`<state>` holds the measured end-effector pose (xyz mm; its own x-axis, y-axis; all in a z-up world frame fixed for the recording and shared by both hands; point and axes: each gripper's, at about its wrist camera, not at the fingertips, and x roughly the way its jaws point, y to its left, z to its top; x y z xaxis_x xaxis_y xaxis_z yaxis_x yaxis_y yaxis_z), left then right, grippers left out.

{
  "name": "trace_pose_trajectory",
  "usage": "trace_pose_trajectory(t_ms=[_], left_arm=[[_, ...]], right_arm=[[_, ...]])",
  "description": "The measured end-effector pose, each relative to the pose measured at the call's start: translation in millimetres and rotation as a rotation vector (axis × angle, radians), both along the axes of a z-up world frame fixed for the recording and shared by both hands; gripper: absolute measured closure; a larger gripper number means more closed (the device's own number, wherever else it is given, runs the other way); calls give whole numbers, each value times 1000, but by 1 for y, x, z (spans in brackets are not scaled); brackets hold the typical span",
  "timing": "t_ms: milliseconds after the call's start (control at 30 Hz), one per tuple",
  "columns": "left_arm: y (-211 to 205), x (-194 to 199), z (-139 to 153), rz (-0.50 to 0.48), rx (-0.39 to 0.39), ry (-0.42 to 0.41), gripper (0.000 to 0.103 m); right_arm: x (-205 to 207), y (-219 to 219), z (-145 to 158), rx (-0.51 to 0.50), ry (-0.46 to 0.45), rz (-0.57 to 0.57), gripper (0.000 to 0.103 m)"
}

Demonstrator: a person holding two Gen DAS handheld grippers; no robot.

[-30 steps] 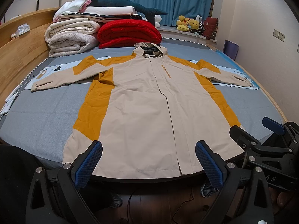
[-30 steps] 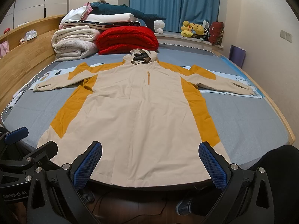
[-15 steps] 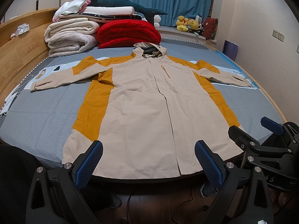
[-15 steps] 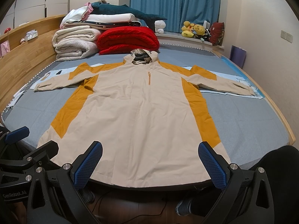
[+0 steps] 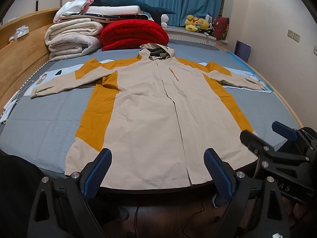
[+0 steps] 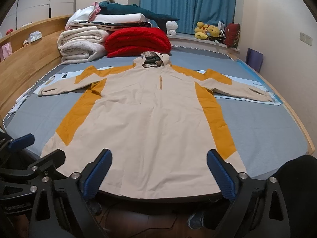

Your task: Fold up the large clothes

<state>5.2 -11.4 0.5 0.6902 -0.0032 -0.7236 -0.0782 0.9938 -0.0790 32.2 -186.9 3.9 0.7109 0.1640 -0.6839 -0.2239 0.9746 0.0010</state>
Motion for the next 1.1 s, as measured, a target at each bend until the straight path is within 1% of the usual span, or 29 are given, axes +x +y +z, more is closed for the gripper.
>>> trace_pose_trajectory(t_ms=[33,67,233,300,367,400,467,533,567,600,633,667,767,833,967,1033,1100], left_arm=[[-1,1,2,-1,7,1,16],[6,4,1,-2,10,5,18],[8,2,15,9,-24,20,35],[7,2,19,6,-24,11,39],[4,5,20,5,0,10,46],[4,6,20,7,-5,11,50],[4,11,22,5,-8,35,56],[4,16,22,1,22,0,65],[5,20,22,3,50,-18,68],[7,26,21,15,60,-11,76],[12,32,22,21,41,-9,83],[16,38,24,27,28,-34,85],[26,58,31,52,41,-64,85],[35,78,34,61,46,-61,85],[54,117,43,67,81,-90,85],[67,141,46,70,107,-104,85],[87,169,45,95,124,-102,85]], right_arm=[[0,1,1,3,-3,2,15],[0,2,3,6,-9,2,16],[2,4,11,32,-20,-2,19],[4,1,13,45,-12,-6,19],[7,1,14,59,-3,-3,19],[8,1,14,61,-5,-2,20],[9,0,15,64,-11,0,22],[12,-1,15,61,-17,-2,22],[15,-1,17,60,-23,-6,24],[18,-3,19,63,-32,-13,26],[23,-5,24,70,-53,-26,33],[25,-6,29,75,-76,-37,39],[40,-9,53,83,-205,-42,40],[61,-6,64,75,-232,-25,40],[115,1,73,64,-201,-17,40],[147,4,75,44,-187,-32,40],[177,5,76,36,-163,-30,40]])
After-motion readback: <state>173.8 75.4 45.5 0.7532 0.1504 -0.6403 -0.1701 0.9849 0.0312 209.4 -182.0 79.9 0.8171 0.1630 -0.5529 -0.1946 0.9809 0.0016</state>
